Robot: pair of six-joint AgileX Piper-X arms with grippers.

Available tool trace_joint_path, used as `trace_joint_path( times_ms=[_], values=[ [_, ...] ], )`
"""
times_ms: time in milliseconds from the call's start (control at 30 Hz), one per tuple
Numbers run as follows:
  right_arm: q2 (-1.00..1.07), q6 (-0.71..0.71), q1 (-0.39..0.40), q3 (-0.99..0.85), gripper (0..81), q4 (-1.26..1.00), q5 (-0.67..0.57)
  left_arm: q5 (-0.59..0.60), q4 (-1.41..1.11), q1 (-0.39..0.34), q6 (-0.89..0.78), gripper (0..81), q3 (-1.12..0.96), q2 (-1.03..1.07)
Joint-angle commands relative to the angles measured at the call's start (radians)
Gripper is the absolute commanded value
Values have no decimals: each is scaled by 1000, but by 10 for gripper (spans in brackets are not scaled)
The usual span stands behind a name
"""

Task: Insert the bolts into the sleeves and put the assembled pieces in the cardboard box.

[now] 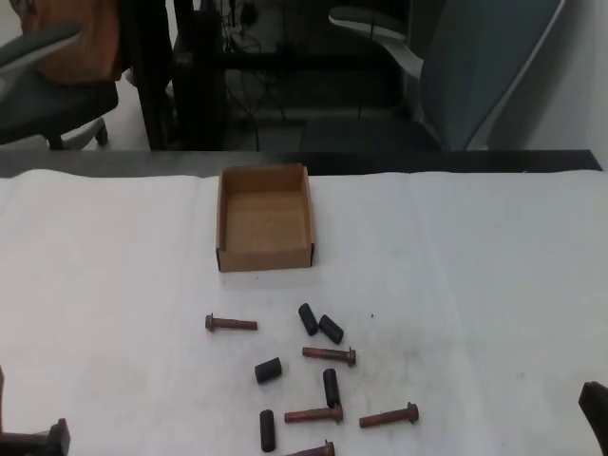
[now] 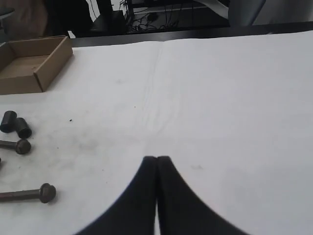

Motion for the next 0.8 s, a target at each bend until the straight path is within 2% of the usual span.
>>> trace_joint_path(
  times_ms=[0,300,433,633,767],
  values=[
    [2,7,-1,-10,0,-7,-7,1,-20,2,-8,18,-13,2],
    [2,7,-1,-10,0,-96,-3,6,-86,2,-38,18,-13,2],
    [2,127,-1,-10,0,-118,-7,9,-98,2,-69,18,-13,2],
    [2,297,-1,-10,0,-100,-19,136,-85,2,-69,18,-13,2],
    [2,394,-1,-10,0,-114,-19,295,-93,2,-69,18,-13,2]
  ],
)
